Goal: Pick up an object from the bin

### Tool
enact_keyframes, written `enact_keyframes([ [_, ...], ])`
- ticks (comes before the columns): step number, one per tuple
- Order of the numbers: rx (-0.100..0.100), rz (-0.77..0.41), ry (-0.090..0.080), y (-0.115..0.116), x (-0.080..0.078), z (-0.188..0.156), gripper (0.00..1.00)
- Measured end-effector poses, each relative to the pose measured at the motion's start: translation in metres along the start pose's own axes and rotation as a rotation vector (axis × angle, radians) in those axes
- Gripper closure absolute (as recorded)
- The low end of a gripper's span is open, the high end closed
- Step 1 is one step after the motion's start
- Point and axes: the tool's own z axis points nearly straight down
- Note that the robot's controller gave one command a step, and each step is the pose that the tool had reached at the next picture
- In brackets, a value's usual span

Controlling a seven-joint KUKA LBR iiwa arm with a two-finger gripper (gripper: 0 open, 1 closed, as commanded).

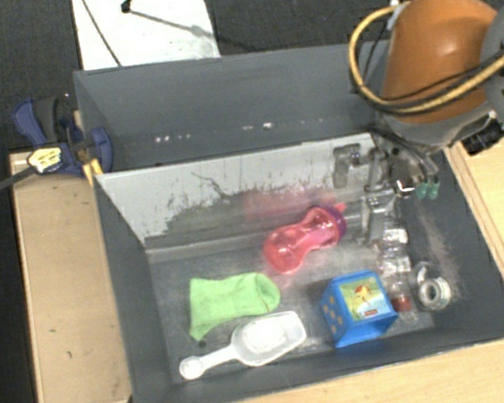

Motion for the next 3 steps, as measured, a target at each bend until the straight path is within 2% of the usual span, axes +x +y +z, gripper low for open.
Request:
enact_keyframes([
  [1,0.0,0.0,-0.009,0.0,-0.001,-0.005,0.0],
  [2,0.001,-0.1,-0.012,0.007,-0.004,0.054,0.0],
  [3,0.0,-0.122,-0.005,0.01,-0.008,0.08,0.0],
])
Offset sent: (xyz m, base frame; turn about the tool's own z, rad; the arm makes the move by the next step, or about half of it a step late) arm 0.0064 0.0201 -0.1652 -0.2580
